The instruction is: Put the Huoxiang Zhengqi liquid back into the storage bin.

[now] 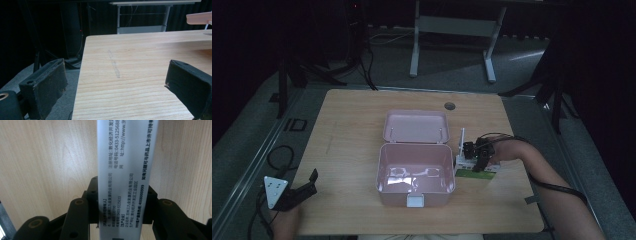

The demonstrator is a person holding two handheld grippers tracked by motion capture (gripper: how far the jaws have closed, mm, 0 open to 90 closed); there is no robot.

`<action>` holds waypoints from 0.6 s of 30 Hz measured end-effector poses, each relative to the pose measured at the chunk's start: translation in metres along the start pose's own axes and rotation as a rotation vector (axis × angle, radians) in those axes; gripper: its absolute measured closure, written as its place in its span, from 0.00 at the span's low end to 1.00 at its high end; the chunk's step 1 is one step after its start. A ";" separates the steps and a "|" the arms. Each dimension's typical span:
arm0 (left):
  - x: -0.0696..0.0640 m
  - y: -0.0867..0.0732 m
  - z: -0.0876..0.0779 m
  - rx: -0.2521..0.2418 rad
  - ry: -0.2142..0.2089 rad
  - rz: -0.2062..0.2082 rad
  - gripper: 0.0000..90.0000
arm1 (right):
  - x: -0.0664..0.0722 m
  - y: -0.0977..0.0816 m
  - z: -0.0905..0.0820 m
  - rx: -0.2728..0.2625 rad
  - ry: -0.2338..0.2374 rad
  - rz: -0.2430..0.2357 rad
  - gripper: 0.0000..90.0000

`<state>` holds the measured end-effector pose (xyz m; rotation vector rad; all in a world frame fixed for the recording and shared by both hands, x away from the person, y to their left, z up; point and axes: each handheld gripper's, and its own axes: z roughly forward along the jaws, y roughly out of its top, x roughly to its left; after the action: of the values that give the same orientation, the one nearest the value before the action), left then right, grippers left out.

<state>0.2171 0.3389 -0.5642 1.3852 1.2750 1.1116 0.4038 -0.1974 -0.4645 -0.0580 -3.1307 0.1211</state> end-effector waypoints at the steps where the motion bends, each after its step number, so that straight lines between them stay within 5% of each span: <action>1: 0.000 0.000 0.000 0.000 -0.001 0.000 0.04 | 0.000 0.000 0.000 0.000 0.000 0.000 0.69; 18: 0.000 0.000 0.000 0.002 0.004 0.003 0.04 | 0.014 -0.012 -0.022 0.011 0.041 0.008 0.69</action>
<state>0.2171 0.3385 -0.5641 1.3872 1.2774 1.1165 0.3900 -0.2076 -0.4419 -0.0712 -3.0890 0.1355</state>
